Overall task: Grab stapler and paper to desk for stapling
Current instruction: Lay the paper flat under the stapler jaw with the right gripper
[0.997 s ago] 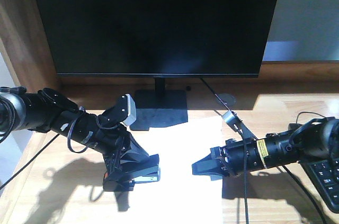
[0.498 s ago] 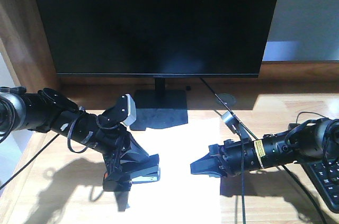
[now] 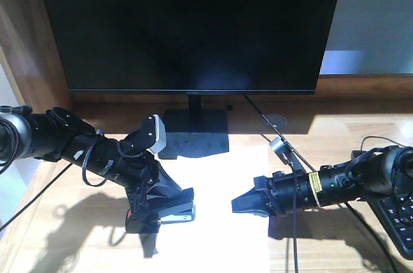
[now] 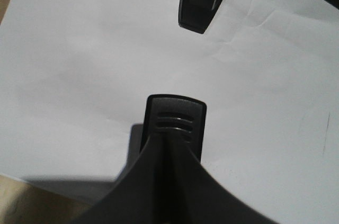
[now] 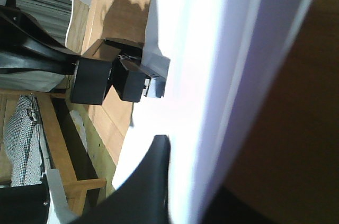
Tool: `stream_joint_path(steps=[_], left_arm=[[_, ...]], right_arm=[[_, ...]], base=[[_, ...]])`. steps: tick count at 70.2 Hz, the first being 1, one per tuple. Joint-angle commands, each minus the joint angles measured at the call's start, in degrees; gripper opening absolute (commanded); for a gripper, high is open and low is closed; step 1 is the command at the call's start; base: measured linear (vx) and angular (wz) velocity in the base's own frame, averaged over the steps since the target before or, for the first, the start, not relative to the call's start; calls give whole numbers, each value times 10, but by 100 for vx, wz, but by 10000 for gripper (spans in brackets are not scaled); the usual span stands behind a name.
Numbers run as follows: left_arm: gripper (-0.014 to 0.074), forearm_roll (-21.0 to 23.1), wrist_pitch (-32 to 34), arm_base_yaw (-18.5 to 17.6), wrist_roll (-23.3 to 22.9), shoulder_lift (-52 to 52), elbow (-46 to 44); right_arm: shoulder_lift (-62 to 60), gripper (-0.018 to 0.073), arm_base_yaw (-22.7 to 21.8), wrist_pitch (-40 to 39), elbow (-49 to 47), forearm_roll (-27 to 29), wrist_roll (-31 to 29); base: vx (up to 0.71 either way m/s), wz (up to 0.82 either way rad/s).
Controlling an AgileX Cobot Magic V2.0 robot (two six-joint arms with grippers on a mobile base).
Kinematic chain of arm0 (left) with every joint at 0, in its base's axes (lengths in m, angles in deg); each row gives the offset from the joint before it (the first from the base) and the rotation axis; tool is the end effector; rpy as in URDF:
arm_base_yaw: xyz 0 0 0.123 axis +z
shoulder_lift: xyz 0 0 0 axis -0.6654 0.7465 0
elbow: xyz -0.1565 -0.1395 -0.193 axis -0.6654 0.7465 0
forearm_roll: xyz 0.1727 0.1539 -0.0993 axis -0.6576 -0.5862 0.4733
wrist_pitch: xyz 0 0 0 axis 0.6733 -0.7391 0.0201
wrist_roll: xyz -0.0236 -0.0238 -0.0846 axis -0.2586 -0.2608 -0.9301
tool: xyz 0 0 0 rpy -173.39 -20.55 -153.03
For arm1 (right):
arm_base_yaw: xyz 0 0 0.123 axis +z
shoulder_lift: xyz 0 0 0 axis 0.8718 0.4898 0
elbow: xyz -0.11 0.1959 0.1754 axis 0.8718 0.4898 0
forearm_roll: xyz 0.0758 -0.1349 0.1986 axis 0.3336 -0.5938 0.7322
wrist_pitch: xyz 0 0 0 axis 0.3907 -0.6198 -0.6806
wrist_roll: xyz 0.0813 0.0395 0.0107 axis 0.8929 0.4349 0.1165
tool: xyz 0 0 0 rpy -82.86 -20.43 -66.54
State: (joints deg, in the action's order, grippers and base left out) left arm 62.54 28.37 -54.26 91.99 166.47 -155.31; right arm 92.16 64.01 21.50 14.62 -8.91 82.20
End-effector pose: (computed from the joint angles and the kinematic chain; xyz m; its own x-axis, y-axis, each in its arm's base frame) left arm 0.3622 -0.1492 0.1590 -0.1995 0.6238 -0.7557 0.9786 0.1668 -0.1207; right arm 0.3380 0.0991 0.0928 -0.9692 -0.0186 -0.2456 -0.2245 0.4772 0.8497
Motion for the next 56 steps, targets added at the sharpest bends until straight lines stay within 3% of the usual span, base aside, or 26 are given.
stream_joint_path(steps=[1, 47, 56], left_arm=[[-6, 32, -14, -1, -5, -28, -11], [-6, 32, -15, -1, -5, -28, -11], [-6, 32, -7, -1, 13, -18, -11]], right_arm=[[-27, -2, 2, -29, -11, 22, -3], [-27, -2, 2, -29, -11, 22, -3], [-27, -2, 2, -29, -11, 22, -3]], base=[[0, 0], [0, 0], [0, 0]])
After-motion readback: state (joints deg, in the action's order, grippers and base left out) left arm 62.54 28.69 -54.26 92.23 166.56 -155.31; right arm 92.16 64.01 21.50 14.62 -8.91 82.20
